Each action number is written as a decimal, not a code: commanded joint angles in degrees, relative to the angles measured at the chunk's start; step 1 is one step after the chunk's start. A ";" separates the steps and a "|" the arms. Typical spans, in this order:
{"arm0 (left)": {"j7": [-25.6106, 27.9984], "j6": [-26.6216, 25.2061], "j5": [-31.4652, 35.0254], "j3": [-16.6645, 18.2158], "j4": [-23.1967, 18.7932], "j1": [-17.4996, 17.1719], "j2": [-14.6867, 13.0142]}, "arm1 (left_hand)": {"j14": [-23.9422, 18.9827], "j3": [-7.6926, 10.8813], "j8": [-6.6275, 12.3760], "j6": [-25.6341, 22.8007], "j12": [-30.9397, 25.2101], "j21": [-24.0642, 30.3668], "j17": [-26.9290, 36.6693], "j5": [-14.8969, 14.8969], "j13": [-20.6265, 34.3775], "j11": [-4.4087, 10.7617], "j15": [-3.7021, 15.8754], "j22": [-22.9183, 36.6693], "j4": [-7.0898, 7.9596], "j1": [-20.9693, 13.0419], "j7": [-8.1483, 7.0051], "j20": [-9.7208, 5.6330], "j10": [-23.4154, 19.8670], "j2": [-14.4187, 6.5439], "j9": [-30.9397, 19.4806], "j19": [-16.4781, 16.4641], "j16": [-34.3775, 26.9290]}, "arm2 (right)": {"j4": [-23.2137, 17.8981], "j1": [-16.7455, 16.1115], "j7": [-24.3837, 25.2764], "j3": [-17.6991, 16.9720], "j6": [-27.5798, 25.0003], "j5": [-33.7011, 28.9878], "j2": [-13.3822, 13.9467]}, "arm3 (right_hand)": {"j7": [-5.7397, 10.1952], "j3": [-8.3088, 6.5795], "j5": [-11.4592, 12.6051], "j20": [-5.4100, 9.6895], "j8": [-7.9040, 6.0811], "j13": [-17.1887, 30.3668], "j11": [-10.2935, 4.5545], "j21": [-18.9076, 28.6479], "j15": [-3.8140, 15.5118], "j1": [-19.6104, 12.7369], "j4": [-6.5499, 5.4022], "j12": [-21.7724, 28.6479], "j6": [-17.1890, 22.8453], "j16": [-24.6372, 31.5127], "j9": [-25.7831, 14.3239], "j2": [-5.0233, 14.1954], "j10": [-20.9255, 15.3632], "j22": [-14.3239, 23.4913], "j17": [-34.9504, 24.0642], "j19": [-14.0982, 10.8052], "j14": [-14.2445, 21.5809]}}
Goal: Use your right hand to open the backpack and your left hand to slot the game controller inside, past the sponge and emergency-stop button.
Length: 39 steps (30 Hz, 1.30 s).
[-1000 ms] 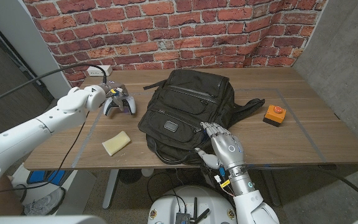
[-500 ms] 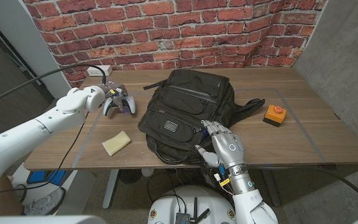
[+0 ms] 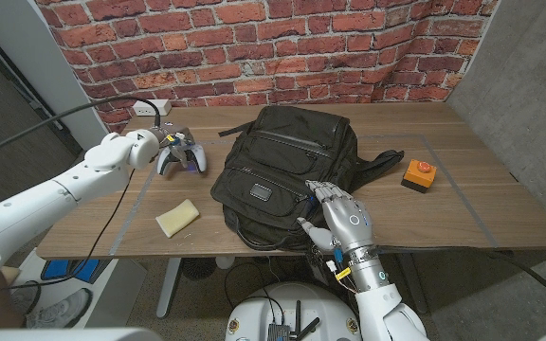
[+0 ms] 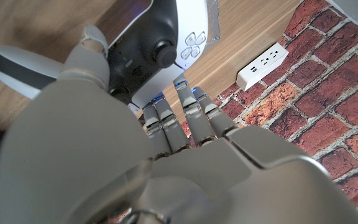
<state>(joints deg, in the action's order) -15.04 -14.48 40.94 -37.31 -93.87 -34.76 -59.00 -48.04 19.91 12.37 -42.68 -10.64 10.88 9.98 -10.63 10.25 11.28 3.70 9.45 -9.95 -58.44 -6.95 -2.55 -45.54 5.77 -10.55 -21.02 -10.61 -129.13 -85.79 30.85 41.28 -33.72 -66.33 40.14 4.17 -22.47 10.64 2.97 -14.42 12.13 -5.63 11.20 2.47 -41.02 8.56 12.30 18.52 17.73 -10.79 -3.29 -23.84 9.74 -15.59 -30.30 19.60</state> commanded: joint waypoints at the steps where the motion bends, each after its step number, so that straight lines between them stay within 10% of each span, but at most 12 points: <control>1: -1.00 -1.15 -1.17 1.19 -1.94 -0.61 -1.41 | -2.84 0.12 0.27 -6.31 -0.17 -0.26 0.17 -0.34 0.34 0.62 10.07 0.12 0.33 -4.29 -1.05 -8.86 -1.22 -6.69 -0.28 -0.50 -0.18 | -4.61 -0.74 -4.68 -3.53 0.35 0.04 3.64 | 0.23 0.28 -0.14 2.25 -0.21 0.16 0.10 0.40 5.40 0.22 0.02 0.23 0.58 0.52 -0.26 0.71 -0.64 0.09 -0.30 -0.60 0.38; 24: -3.35 -6.94 1.12 0.77 -6.64 -1.61 -0.25 | -2.73 0.10 0.12 -6.44 -0.18 -0.29 0.13 -0.34 0.35 0.61 10.06 0.13 0.35 -4.38 -0.96 -8.94 -1.33 -6.64 -0.29 -0.38 -0.06 | -7.75 -4.53 -4.82 -14.84 6.24 8.89 10.41 | 0.40 0.61 -0.30 2.34 -0.09 0.20 0.04 0.35 5.47 0.42 -0.25 0.06 0.95 0.86 -0.23 1.77 -0.86 0.12 -0.69 -0.84 0.63; 39: -3.23 -5.35 0.83 0.24 -4.30 0.16 0.55 | -2.73 0.13 0.04 -6.49 -0.16 -0.34 0.12 -0.36 0.35 0.62 10.06 0.13 0.38 -4.43 -0.91 -8.97 -1.37 -6.71 -0.30 -0.15 -0.04 | -8.57 -4.63 -6.84 -12.46 2.90 5.18 6.21 | 0.32 0.89 -0.38 2.40 0.24 0.20 0.12 0.25 5.46 0.32 -0.12 -0.16 0.63 0.84 -0.21 2.06 -0.69 0.12 -0.87 -0.80 0.33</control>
<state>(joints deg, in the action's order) -18.14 -20.38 42.07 -36.96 -99.14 -35.41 -58.63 -48.03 19.90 12.37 -42.95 -10.47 10.44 10.01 -10.64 10.26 11.08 3.72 9.45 -9.97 -58.44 -6.80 -2.55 -45.74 5.77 -10.56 -21.02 -10.28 -137.05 -90.27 25.31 27.80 -28.98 -59.03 48.72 4.57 -21.85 10.37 2.98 -14.38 12.11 -5.52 11.20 2.24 -40.57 8.25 12.30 18.92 18.24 -10.78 -1.63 -24.36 9.73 -16.38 -30.72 19.81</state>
